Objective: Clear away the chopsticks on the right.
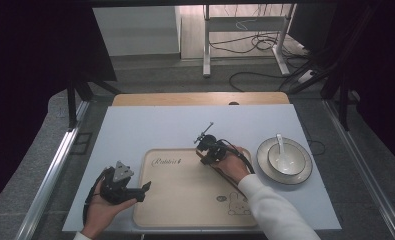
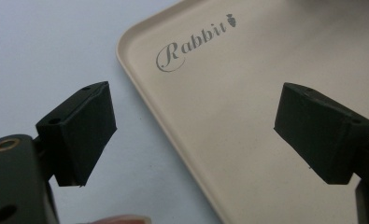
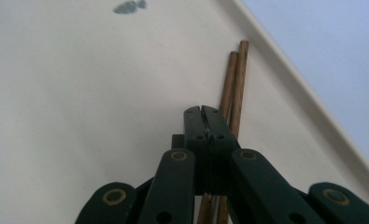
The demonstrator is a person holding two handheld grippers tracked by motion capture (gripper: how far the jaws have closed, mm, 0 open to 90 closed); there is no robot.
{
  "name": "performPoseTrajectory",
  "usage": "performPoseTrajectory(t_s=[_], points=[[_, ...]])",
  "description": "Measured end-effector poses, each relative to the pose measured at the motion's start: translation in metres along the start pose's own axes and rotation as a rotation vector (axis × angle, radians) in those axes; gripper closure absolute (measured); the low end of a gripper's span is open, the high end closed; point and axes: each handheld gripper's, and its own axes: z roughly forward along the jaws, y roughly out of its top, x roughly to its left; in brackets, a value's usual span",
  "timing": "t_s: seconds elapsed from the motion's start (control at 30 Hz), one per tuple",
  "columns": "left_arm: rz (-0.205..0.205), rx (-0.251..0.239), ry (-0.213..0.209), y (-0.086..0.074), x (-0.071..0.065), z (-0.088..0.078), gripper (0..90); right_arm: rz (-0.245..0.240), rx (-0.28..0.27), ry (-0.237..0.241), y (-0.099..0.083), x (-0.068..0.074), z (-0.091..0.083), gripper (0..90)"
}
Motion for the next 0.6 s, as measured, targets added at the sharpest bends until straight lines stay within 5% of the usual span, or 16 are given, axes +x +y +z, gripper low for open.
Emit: performPoseTrajectory(t_s=[0.2,0.6], points=[[0.003,0.001,-0.001,0.0,0.0,0.0,12.6,0.05,-0.008,0.015,-0.011,-0.013,-0.008,89.3],[0.003,-0.002,0.001,0.0,0.001,-0.001,12.6,0.065,0.04,-0.03,-0.022,-0.014,-0.013,89.3]])
